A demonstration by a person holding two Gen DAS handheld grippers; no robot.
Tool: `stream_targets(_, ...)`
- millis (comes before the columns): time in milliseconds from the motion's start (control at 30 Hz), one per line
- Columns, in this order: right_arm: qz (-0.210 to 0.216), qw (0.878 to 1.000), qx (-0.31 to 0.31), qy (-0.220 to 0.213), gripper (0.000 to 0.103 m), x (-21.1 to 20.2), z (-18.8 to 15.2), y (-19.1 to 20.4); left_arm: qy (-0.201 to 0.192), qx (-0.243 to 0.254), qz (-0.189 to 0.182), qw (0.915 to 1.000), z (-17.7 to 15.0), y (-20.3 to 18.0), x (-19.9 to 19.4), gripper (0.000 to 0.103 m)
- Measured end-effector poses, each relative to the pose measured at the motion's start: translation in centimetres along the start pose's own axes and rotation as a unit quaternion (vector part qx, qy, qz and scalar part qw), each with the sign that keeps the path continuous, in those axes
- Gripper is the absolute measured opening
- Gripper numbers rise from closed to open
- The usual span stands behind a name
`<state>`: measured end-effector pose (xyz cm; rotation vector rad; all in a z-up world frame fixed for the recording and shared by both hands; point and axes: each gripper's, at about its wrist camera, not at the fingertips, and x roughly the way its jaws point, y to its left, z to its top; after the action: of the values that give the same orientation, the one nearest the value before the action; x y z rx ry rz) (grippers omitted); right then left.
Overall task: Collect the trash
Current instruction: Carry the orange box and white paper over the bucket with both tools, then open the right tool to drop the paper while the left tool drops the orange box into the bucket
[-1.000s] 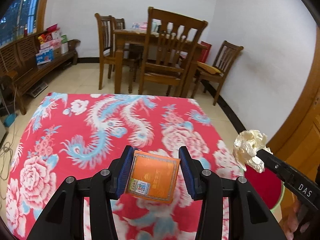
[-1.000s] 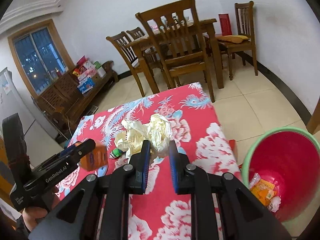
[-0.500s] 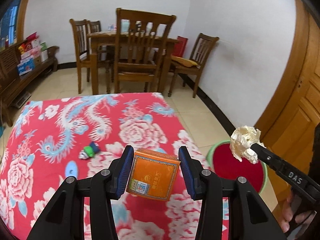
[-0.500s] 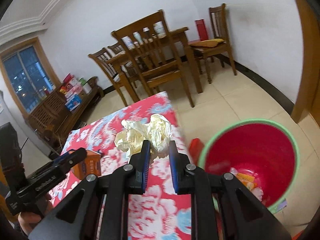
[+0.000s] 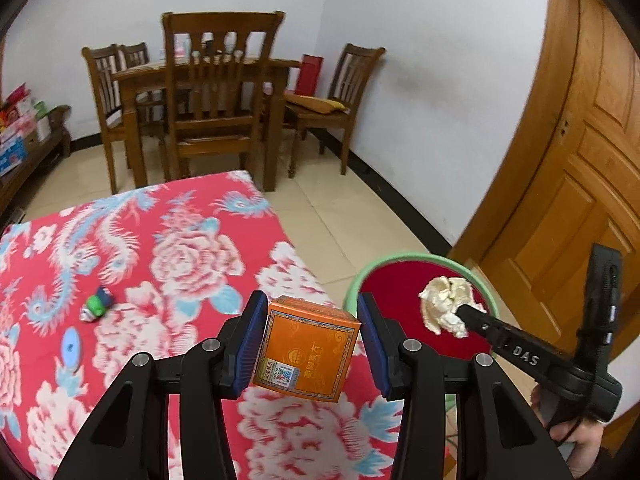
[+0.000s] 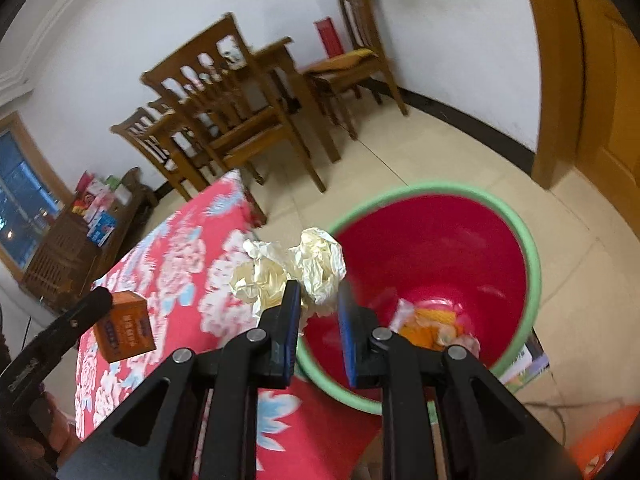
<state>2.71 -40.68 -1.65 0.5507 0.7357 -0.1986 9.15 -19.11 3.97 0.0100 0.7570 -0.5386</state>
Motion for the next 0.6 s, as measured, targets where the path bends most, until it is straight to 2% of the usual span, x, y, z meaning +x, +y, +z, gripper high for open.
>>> stream_targets(333, -0.02, 0.998, 0.056, 0.005, 0.026, 0.2, -0.3, -3.9, 0.024, 0.043, -0.028, 0.9984, -0.3, -3.9, 3.5, 0.047)
stream_targets(400, -0.023, 0.998, 0.062, 0.003, 0.031, 0.1, -0.2, -4.5, 0.029, 0.05, -0.035, 0.9977, -0.3, -4.6, 4.1, 0.047)
stream_targets(600, -0.027, 0.997, 0.075, -0.016, 0.039, -0.8, -0.2, -5.6, 0.049, 0.069, -0.05, 0.9951, -0.8, -6.6, 6.2, 0.047)
